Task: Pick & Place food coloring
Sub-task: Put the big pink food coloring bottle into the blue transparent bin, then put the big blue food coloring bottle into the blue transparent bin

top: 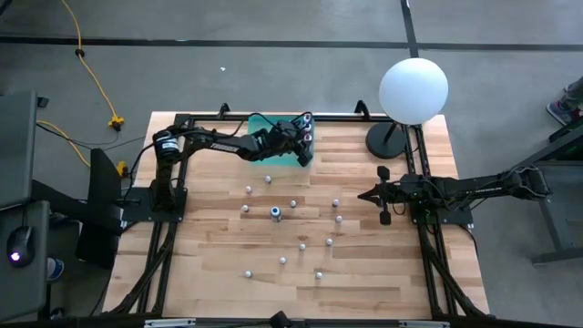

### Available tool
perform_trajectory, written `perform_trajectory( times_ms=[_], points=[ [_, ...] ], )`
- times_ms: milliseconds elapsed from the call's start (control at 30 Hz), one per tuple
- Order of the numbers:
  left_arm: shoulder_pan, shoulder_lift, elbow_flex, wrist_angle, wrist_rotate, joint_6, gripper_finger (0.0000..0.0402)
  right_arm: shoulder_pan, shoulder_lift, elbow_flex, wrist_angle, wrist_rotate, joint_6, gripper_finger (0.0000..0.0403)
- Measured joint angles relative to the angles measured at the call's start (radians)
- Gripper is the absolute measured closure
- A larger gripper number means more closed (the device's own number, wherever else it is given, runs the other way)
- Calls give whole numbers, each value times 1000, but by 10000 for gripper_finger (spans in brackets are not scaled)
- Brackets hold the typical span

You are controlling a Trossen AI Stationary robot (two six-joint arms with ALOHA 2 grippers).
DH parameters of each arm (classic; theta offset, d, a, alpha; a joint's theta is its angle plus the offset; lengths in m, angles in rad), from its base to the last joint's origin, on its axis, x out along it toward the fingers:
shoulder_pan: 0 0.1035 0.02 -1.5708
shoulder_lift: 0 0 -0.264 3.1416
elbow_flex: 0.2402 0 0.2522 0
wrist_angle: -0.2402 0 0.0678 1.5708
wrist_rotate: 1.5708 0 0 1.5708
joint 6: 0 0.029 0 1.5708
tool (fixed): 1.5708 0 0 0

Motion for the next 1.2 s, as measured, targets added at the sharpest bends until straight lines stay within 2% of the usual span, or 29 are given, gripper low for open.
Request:
perform_trajectory(
  times_ms=[400,767,1000,1200],
  points=[
    [9,0,0,10,-16,0,306,0,0,0,0,0,0,402],
    [9,0,0,26,-18,0,255,0,0,0,0,0,0,402],
    [8,0,0,25,-18,6,248,0,0,0,0,0,0,402],
    [8,0,0,35,-13,75,247,0,0,0,0,0,0,402]
  ],
)
